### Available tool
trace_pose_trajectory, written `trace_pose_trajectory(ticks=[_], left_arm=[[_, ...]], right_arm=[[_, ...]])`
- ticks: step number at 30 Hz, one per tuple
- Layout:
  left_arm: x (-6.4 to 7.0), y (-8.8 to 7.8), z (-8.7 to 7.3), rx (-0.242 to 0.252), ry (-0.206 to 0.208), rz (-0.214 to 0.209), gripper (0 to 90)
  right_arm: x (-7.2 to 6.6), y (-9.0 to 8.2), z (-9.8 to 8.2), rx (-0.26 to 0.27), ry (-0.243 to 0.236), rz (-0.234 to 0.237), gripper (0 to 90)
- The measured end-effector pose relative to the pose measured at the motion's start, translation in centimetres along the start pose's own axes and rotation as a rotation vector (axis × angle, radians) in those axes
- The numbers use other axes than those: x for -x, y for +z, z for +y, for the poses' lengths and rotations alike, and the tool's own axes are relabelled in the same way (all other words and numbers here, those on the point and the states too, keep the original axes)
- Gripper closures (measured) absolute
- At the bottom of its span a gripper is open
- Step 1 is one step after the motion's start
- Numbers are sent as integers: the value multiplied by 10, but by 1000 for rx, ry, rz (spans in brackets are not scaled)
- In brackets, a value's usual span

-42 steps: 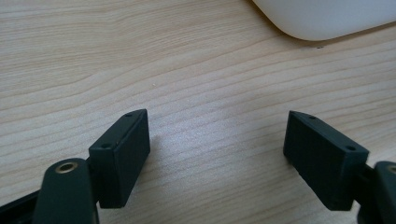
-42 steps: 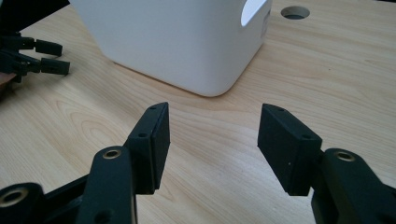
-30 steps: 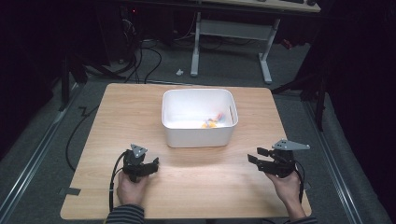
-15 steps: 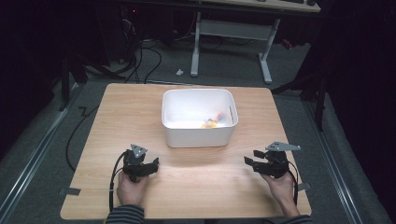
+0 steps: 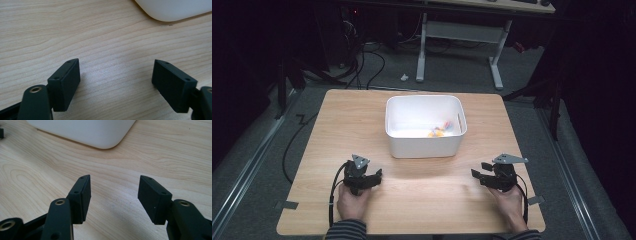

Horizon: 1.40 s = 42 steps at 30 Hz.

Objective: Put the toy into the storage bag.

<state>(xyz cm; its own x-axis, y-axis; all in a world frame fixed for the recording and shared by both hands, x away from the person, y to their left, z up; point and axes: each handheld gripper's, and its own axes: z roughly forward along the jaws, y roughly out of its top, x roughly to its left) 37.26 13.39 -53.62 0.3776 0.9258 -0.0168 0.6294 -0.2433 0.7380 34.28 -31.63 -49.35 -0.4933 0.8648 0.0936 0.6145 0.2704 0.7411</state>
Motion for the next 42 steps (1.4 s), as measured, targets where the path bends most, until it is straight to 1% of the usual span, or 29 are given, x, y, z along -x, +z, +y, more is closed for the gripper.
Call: trace_pose_trajectory(ticks=[4, 5, 7, 12, 17, 21, 25, 26, 30, 35, 37, 38, 39, 42], left_arm=[[0, 0, 0, 0, 0, 0, 232], [0, 0, 0, -1, 0, -1, 232], [0, 0, 0, 0, -1, 0, 232], [0, 0, 0, -1, 0, -1, 232], [0, 0, 0, 0, 0, 0, 231], [0, 0, 0, 0, 0, 0, 231], [0, 0, 0, -1, 0, -1, 232], [0, 0, 0, 0, 0, 0, 232], [0, 0, 0, 0, 0, 0, 232], [0, 0, 0, 0, 0, 0, 232], [0, 0, 0, 0, 0, 0, 232], [0, 0, 0, 0, 0, 1, 232], [0, 0, 0, -1, 0, 0, 232], [0, 0, 0, -1, 0, 1, 232]], right_arm=[[-2, 7, 0, -12, -35, -10, 438], [-2, 7, 0, -16, -30, -8, 437], [-3, 8, -1, -13, -34, -5, 436], [-3, 14, -3, -20, -32, -11, 436], [-5, 21, -4, -35, -57, -21, 435], [-7, 25, -5, -35, -47, -20, 436], [-8, 29, -6, -43, -60, -20, 435], [-8, 30, -6, -48, -55, -20, 435], [-9, 31, -6, -48, -60, -25, 434], [-9, 35, -7, -63, -72, -26, 415], [-9, 39, -9, -74, -90, -27, 394], [-9, 40, -10, -64, -109, -33, 392], [-10, 40, -12, -54, -117, -39, 389], [-9, 40, -15, -28, -125, -35, 383]])
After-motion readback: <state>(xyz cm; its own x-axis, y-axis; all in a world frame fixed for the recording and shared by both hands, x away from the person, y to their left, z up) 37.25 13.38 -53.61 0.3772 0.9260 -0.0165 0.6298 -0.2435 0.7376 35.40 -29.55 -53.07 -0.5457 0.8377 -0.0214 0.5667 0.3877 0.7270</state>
